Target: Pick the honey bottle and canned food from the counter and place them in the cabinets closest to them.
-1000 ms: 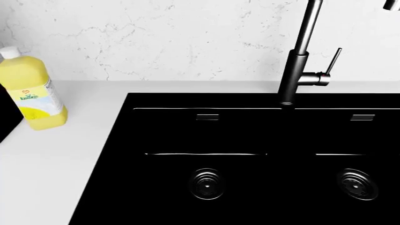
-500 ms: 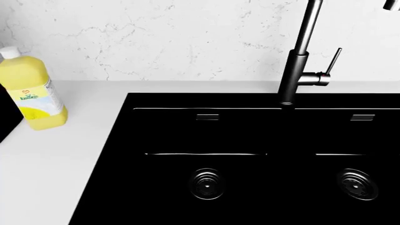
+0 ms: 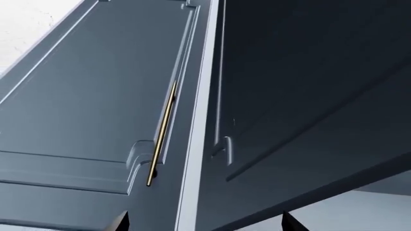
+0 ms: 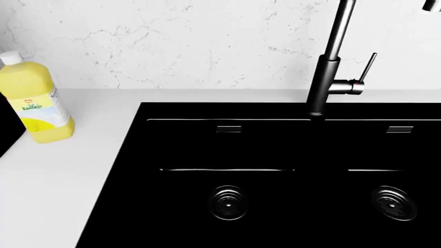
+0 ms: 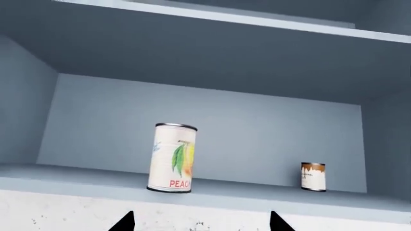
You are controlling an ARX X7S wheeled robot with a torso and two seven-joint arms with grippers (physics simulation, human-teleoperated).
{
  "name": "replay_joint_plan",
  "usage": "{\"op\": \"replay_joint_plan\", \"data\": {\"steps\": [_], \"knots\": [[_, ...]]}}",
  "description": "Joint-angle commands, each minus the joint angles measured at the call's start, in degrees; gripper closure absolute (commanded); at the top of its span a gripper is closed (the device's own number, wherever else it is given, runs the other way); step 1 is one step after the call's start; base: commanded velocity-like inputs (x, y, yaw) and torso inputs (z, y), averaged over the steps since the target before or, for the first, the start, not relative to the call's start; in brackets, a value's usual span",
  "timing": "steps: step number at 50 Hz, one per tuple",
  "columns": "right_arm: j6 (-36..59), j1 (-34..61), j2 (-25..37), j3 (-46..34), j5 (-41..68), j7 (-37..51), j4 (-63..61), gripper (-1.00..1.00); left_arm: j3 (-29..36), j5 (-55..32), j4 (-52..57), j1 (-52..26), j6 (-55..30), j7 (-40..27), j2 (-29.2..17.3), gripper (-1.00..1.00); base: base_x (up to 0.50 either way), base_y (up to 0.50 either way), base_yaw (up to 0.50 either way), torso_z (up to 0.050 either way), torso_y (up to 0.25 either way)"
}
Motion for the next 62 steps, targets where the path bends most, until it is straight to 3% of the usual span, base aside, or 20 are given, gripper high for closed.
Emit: {"op": "replay_joint_plan", "data": {"steps": [1,35,62], "knots": [[-0.4,0.0,3.1,1.9,3.5,0.0,-3.0,-1.00,-1.9,-0.8,-0.6,0.6,-2.1,-0.4,1.0,-1.00,0.00,0.00,0.00,0.000,0.000],[-6.7,0.0,16.3,3.9,12.6,0.0,-10.2,-1.00,-6.8,-4.2,-0.7,2.2,-3.7,-1.5,1.2,-1.00,0.00,0.00,0.00,0.000,0.000],[-6.0,0.0,20.1,10.4,17.5,0.0,-11.8,-1.00,-12.8,-9.7,-2.7,0.8,-1.6,-3.6,-4.7,-1.00,0.00,0.00,0.00,0.000,0.000]]}}
